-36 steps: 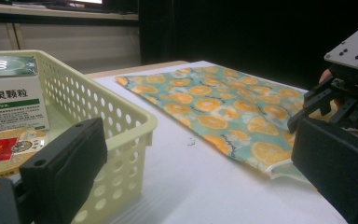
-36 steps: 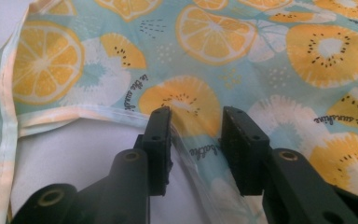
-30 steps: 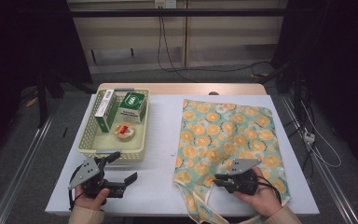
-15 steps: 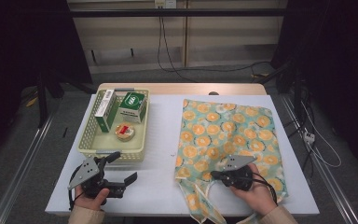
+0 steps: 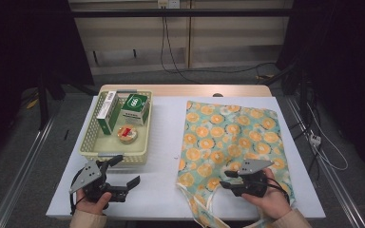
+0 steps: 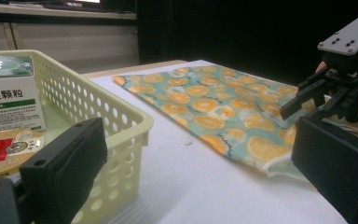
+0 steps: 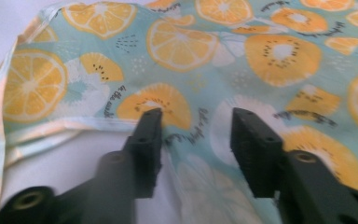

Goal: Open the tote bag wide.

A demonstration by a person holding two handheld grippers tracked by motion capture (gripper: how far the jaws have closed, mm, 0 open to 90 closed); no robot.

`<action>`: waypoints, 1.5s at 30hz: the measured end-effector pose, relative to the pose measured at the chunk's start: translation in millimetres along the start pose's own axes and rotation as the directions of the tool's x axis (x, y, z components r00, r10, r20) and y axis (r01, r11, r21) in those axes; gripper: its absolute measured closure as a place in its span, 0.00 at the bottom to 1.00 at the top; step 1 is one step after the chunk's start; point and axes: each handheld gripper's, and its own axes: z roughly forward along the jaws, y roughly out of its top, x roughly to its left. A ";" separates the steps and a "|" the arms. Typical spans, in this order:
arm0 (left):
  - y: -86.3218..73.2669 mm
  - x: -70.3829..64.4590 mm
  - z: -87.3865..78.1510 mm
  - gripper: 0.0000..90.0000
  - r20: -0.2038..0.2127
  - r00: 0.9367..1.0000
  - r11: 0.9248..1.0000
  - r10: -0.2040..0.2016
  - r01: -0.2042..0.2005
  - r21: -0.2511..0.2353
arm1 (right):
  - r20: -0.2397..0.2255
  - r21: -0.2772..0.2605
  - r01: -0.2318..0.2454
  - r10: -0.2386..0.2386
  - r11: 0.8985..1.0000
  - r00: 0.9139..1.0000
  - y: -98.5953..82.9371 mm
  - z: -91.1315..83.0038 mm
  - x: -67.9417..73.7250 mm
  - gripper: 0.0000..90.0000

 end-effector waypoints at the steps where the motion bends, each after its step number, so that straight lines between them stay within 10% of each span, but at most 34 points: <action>1: -0.2 0.0 0.3 0.03 0.000 1.000 1.000 0.003 -0.003 0.001 | 0.017 0.007 0.007 -0.007 1.000 1.000 -0.6 -2.9 0.2 0.56; 6: -0.7 -0.1 0.9 0.03 0.000 1.000 1.000 0.004 -0.004 0.007 | 0.049 0.058 0.023 -0.026 0.998 0.998 -12.2 -3.5 -1.0 0.57; 14: -0.7 -0.2 0.4 0.03 0.001 1.000 1.000 0.001 -0.001 0.002 | -0.012 0.025 0.005 -0.005 1.000 1.000 -11.4 2.8 -10.7 1.00; 34: -0.4 0.2 2.0 0.03 0.008 1.000 1.000 -0.004 0.004 0.002 | 0.008 -0.056 -0.084 0.085 0.995 0.996 64.8 48.5 -42.5 1.00; 45: -1.0 1.6 1.2 0.03 0.008 1.000 1.000 -0.005 0.005 0.006 | 0.054 -0.068 -0.101 0.105 0.993 0.993 66.8 60.2 -71.9 1.00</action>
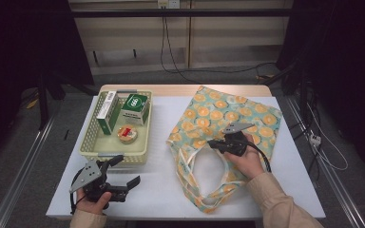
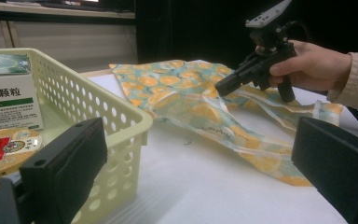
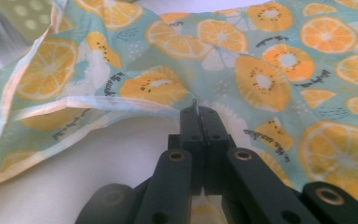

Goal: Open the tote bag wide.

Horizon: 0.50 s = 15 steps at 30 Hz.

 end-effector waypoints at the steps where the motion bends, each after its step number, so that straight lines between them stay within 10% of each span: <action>1: 0.0 0.1 0.1 0.03 0.000 1.000 1.000 0.002 -0.002 0.001 | 0.001 -0.003 -0.009 0.009 1.000 1.000 -0.6 -0.2 -1.6 1.00; 15: -0.6 -0.3 0.8 0.03 -0.002 1.000 1.000 0.000 0.000 0.003 | -0.006 0.007 0.021 -0.021 1.000 1.000 -4.1 -2.0 5.7 1.00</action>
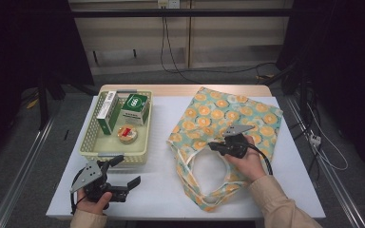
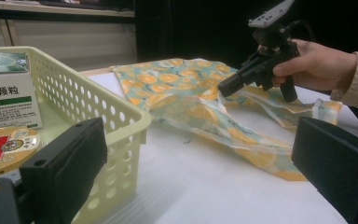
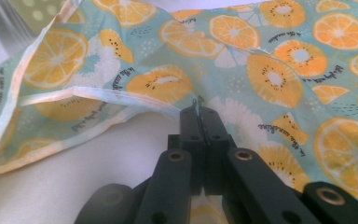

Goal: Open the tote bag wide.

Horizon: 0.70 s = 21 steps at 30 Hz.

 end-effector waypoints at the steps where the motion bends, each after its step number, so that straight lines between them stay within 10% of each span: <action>1: 0.1 -0.4 0.3 0.03 0.001 1.000 1.000 -0.002 0.002 0.000 | 0.010 0.007 0.009 -0.009 1.000 1.000 -0.1 0.5 0.1 1.00; 13: 0.5 0.4 -0.2 0.03 0.003 1.000 1.000 0.003 -0.003 0.000 | 0.036 -0.012 -0.060 0.061 0.998 0.998 -0.2 7.6 -16.9 1.00; 21: 0.5 -0.1 -0.5 0.03 0.004 1.000 1.000 0.002 -0.002 -0.002 | -0.023 -0.006 -0.036 0.035 0.999 0.999 6.9 -12.5 10.7 0.61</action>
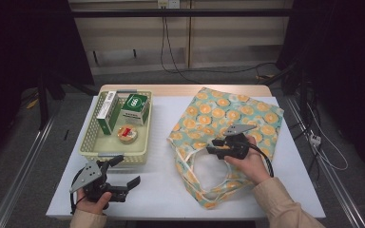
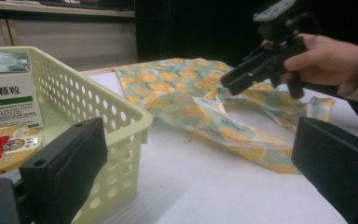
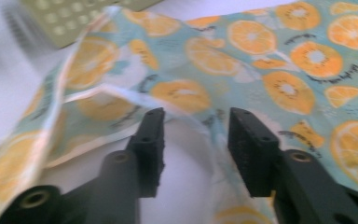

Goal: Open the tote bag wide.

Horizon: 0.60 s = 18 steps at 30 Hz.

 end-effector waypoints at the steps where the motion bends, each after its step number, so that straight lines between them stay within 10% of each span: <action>1: 0.2 -0.5 0.2 0.03 -0.002 1.000 1.000 0.002 -0.002 0.001 | -0.002 0.003 0.016 -0.016 1.000 1.000 0.2 -3.5 5.5 0.59; 18: -0.8 -2.2 1.9 0.03 0.000 1.000 1.000 -0.002 0.002 0.006 | -0.190 0.053 0.099 -0.087 0.994 0.978 -17.4 -21.9 76.7 0.56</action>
